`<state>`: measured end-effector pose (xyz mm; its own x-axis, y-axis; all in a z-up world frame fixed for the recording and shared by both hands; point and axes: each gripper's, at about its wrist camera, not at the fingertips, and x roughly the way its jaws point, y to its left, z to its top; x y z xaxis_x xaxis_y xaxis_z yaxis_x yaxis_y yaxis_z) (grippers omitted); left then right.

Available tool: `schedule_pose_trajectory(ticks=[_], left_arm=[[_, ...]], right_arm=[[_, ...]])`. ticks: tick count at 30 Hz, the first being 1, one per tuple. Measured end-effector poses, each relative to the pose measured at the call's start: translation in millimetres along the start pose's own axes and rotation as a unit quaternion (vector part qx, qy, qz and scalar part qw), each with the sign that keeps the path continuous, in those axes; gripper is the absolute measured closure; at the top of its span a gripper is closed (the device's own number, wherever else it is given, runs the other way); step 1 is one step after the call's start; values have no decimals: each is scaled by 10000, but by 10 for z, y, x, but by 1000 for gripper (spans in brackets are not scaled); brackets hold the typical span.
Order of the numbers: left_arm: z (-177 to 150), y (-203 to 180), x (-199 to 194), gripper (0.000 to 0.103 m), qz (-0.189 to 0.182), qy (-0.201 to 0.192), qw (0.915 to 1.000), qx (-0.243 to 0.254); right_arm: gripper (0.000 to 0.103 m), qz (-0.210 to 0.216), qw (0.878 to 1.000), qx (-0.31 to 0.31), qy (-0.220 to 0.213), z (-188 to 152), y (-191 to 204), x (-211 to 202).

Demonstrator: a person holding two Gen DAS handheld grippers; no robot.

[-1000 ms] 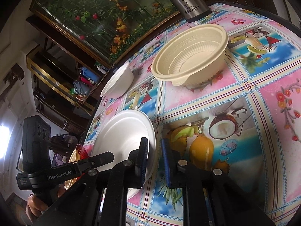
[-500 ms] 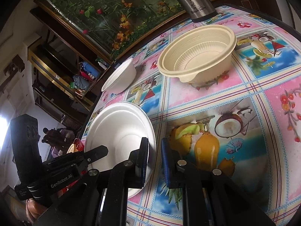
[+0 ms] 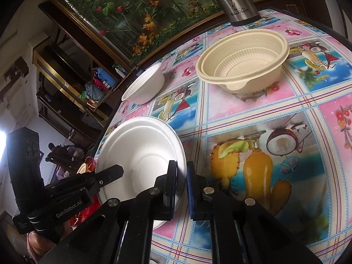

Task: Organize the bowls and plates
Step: 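Lift the white plate with the right gripper toward the plate stack, then carry the white plate with the right gripper over the red plate stack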

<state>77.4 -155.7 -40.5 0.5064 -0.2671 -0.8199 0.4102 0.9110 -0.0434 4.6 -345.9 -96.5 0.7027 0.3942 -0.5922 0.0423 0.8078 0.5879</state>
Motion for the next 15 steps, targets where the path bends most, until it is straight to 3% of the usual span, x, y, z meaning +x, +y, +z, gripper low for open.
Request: schedule_pose_trajectory(ticks=[15], left_arm=[[-49,293,-186,92,117,-221,9994,-227]], right_arm=[[95,-33,9999,-129,77,-18,261,90]])
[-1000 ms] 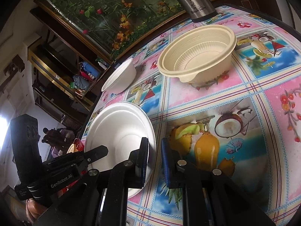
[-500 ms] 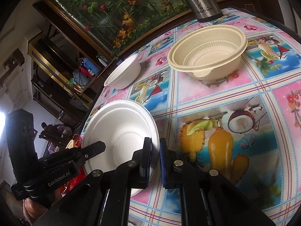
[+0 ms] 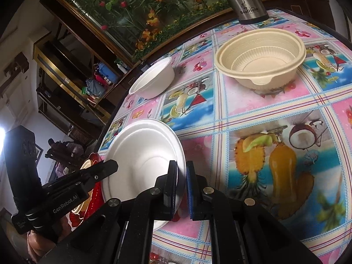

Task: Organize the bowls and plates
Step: 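Carry the white plate with the right gripper over the red plate stack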

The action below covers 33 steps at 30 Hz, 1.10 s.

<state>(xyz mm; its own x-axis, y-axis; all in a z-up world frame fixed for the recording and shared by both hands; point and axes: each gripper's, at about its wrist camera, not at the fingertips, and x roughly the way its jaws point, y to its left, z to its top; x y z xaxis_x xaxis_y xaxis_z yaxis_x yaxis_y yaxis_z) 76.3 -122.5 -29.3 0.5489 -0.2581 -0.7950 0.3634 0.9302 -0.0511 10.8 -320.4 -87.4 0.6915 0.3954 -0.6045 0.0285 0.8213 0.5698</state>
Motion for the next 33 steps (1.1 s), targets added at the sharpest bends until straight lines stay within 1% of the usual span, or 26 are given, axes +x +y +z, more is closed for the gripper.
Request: schedule_pose_trajectory(ticks=[10,20,26,33], left_arm=[[-26,74,-123,92,-3,-143,9999,-22],[-28,178,-423,92,83,-453,9989,-80],[-34,368,-674,92,288,-732,9967,-218],[-79,714,-886,92,625,-955,9921,-523]], right_arm=[[95,12,10000,-31,-38,-22,154,-36],[95,209,9997,-47,-80,8,336,-120],[95,399,9989,-238,-92,84,615,-114],[95,644,9965,-540,3,156,1030,15]])
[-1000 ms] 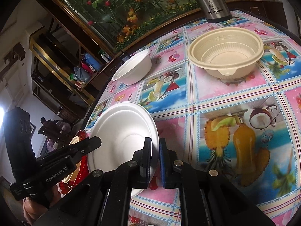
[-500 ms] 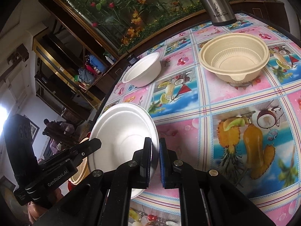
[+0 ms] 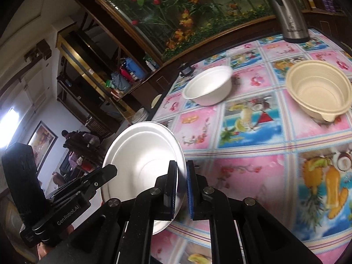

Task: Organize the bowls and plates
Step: 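Carry the white plate with the right gripper over the red plate stack, then lower the white plate onto the stack and open the right gripper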

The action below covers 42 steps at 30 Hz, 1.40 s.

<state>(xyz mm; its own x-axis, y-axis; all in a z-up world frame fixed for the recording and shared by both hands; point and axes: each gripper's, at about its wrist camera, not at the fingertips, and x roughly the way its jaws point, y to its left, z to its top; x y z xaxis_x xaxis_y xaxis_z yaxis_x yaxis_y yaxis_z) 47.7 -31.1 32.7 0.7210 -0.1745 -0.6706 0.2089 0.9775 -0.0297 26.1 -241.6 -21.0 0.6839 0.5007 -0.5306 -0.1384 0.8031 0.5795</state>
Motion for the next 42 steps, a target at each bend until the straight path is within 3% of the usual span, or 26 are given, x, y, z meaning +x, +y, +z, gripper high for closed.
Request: schedule_pose_trajectory(ticks=[9,17,25,36,37,39,41,42], left_arm=[[-71,556,-33,92,415,9,9980,-480],[-296,959,91,91,755,347,9936,-768],[-514,1069,253,91,841,712,9905,-817],[-576,1053,227,88,836,730,9903,-836],[-582,1047,221,85,870,735,9899,-847],[-584,1040,201,72,956,689,9895,-840],[-575,1045,140,37,1140,524,9881,-890],[-565,1057,95,32,1232,394,9872,-931]], right_arm=[[95,229,9985,-342,351,-15,516,441],[91,252,9937,-710,834,-273,892,872],[91,-83,9878,-1055,1144,-563,1014,1109],[90,-368,9831,-1530,935,-636,1095,1125],[89,-405,9822,-1590,913,-648,1108,1122],[86,-513,9791,-1761,879,-679,1145,1109],[80,-527,9762,-1934,822,-707,1183,1071],[78,-536,9751,-2007,775,-711,1199,1045]])
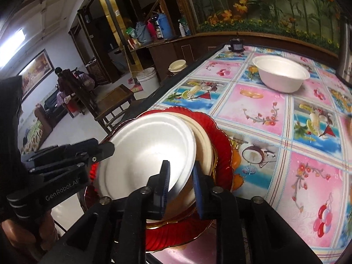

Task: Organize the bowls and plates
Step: 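Lower the white plate onto the stack and open the right gripper, then move the right gripper over to the white bowl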

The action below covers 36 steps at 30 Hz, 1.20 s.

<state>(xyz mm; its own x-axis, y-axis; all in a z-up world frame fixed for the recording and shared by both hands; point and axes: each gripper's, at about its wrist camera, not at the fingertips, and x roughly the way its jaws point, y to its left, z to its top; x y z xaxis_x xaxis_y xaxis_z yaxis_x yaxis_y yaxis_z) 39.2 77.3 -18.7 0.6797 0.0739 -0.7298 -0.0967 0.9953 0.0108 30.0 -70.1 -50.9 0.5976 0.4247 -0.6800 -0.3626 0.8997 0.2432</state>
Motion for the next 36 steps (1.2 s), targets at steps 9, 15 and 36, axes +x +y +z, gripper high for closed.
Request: schedule_pose_trajectory(ticks=[9,15,36], left_arm=[[109,-21,-356,15,-765,-926,9917,-465],[122,-486,-350,15,-1692,-612,9836,105],[841,-1353,-305,0,-3049,663,9500,124]], right_arm=[[25,-277,9926,299,-1144,39,-437,-528],[20,-763,9784,1452,-1262,-84,-1261,-624],[0,456,9348,2801,-2137,267,-2437,-1248]])
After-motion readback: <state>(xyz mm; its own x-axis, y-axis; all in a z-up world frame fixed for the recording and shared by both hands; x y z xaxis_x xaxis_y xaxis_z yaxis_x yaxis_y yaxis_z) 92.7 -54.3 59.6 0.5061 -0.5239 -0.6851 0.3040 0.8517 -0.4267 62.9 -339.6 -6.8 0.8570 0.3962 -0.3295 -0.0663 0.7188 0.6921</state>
